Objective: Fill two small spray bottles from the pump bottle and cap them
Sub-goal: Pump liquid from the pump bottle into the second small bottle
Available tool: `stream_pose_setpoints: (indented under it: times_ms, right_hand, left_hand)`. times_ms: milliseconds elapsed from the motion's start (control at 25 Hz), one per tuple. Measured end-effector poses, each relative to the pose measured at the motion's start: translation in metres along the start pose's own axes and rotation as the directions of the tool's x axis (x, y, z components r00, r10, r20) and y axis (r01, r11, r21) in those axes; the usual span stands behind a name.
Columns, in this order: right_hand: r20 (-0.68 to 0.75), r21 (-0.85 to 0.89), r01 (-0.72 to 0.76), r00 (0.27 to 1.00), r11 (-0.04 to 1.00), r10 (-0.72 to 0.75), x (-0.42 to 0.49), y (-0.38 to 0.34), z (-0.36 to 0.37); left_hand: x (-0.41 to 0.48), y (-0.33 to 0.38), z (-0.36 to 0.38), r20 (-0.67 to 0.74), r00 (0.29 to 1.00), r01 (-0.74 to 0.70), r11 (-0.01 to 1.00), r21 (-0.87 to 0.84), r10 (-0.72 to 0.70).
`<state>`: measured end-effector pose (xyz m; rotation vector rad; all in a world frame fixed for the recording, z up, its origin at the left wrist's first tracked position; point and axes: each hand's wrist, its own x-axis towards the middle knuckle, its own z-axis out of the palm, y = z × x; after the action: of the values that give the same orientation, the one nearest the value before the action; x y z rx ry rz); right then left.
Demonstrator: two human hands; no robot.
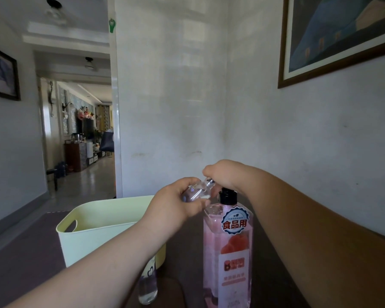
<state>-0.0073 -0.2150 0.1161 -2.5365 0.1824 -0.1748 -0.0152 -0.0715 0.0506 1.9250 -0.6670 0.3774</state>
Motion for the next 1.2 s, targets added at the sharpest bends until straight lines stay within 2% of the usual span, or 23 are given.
stream_pose_setpoints:
  times_ms: [200, 400, 680, 960, 1200]
  right_hand:
    - [0.019, -0.065, 0.01, 1.0, 0.998, -0.009, -0.004, -0.004, -0.005]
    - [0.017, 0.065, -0.013, 1.0, 0.998, 0.012, -0.005, -0.009, -0.014]
    - [0.013, 0.006, -0.018, 1.0, 1.0, 0.018, -0.009, -0.008, -0.008]
    - [-0.001, -0.053, 0.04, 0.999, 0.998, -0.04, -0.003, -0.004, 0.0]
    - [-0.01, 0.041, 0.006, 1.0, 0.999, -0.006, -0.004, -0.005, -0.009]
  left_hand:
    - [-0.001, 0.003, -0.001, -0.001, 1.0, 0.007, 1.0, -0.021, -0.007]
    - [0.002, 0.01, -0.006, -0.011, 1.0, -0.001, 1.0, 0.0, 0.001]
    - [0.001, 0.009, -0.004, -0.005, 1.0, 0.009, 1.0, 0.008, -0.009]
    - [-0.002, 0.006, -0.001, 0.009, 1.0, 0.018, 1.0, 0.022, -0.018]
    - [0.0, 0.01, -0.005, -0.001, 1.0, 0.011, 0.999, 0.042, -0.011]
